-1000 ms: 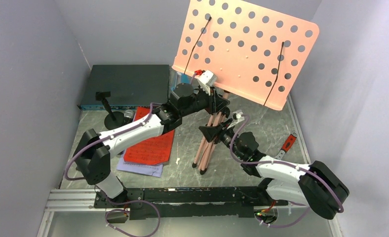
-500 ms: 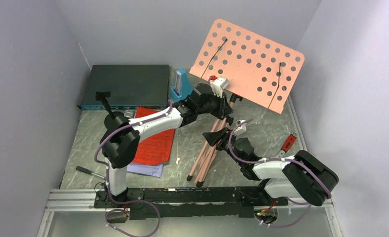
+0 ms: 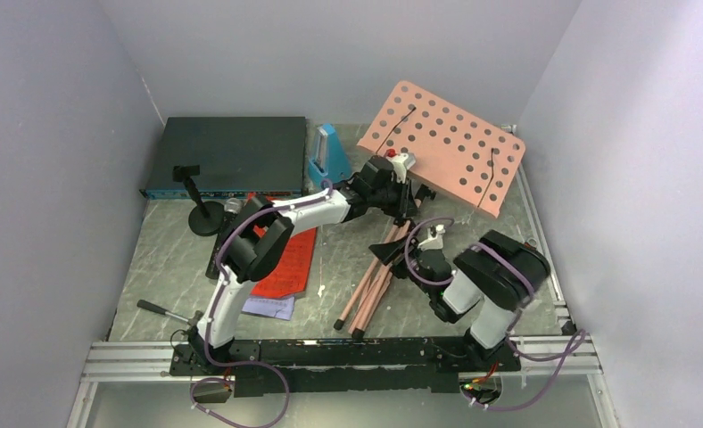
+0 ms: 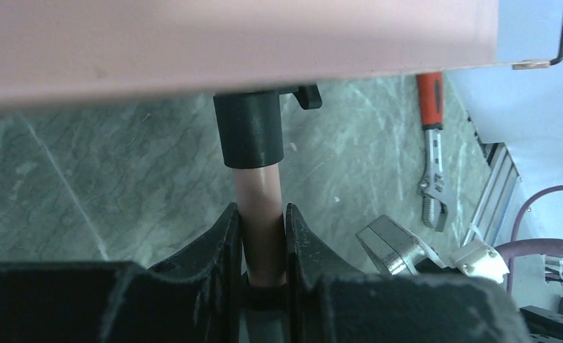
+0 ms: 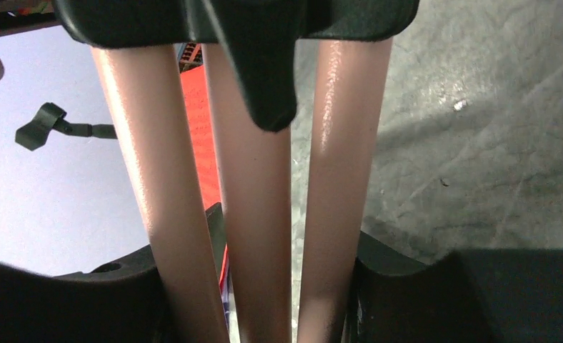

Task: Pack up the instrument practice props

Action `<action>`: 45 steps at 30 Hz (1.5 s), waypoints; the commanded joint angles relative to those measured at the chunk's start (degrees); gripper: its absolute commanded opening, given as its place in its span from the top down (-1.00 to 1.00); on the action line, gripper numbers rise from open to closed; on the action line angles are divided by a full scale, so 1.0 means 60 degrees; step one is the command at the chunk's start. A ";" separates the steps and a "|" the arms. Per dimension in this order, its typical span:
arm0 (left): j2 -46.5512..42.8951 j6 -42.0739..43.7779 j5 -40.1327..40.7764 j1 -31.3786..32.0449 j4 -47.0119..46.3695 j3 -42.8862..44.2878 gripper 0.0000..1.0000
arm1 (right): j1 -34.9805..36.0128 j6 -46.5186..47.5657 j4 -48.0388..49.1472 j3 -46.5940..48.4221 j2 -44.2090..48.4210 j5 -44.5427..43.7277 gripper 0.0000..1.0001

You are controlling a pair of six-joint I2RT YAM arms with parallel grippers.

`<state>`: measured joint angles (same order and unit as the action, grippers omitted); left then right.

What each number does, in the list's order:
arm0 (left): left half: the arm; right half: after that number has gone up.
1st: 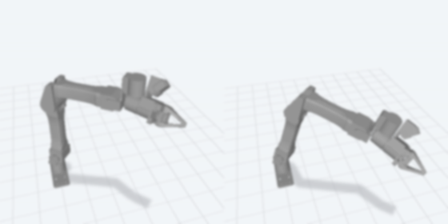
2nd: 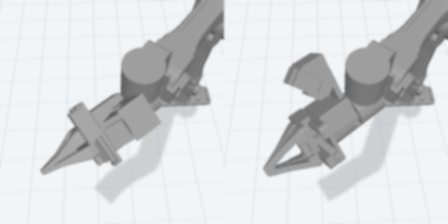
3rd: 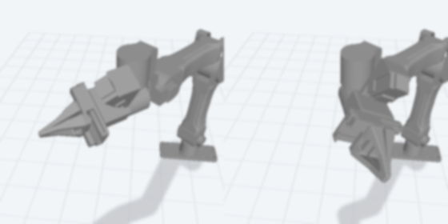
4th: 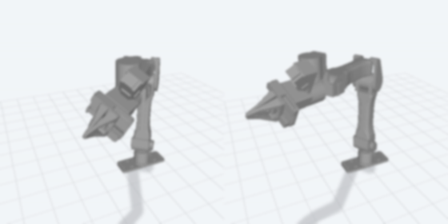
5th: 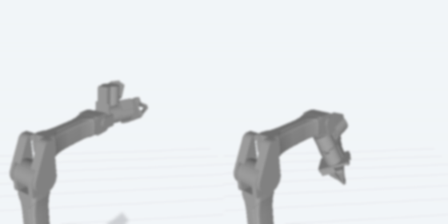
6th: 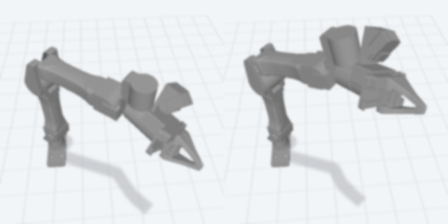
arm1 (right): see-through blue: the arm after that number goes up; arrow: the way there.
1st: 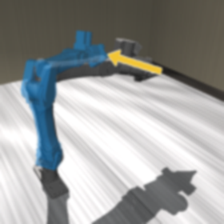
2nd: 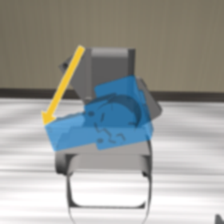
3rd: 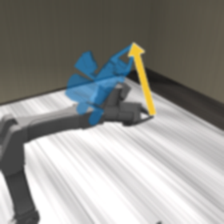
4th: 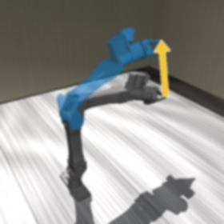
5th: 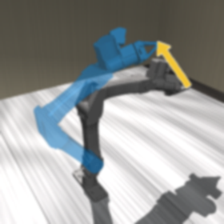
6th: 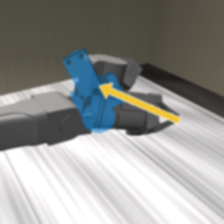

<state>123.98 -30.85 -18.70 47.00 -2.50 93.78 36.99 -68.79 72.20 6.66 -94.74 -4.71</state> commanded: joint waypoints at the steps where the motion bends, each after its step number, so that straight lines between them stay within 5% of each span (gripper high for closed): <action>1: -0.0283 0.0735 -0.1355 -0.0265 -0.0035 0.0649 0.94 | -0.0917 -0.1015 0.2885 -0.0261 -0.1881 -0.1984 1.00; 8: 0.0473 0.0843 -0.1522 -0.0539 0.0667 0.1266 0.94 | -0.1236 -0.1801 0.4287 0.0017 -0.3528 -0.1456 0.93; 21: 0.1431 0.0926 -0.1895 -0.1017 0.1575 0.2241 0.94 | -0.1414 -0.1301 0.1007 0.0143 -0.1323 -0.1377 -0.48; 26: 0.1715 0.1053 -0.1900 -0.1159 0.1942 0.2530 0.93 | -0.1419 -0.1218 0.0175 0.0044 -0.0639 -0.1382 -0.67; 28: 0.1760 0.1055 -0.1946 -0.1182 0.2023 0.2590 0.89 | -0.1419 -0.1193 -0.0103 -0.0062 -0.0354 -0.1347 -0.96; 34: 0.1335 0.0879 -0.2013 -0.1198 0.1757 0.2184 0.68 | -0.1403 -0.0554 -0.1549 -0.0500 0.1555 -0.1600 -0.99; 45: 0.0791 -0.0512 -0.2236 -0.0761 0.0479 0.1289 0.40 | -0.1163 0.2622 -0.8870 0.0109 0.9323 -0.3563 -0.99</action>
<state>134.72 -30.11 -28.69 39.99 7.97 100.51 29.61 -62.70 35.64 5.26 -49.78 -19.66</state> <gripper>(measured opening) 0.280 0.994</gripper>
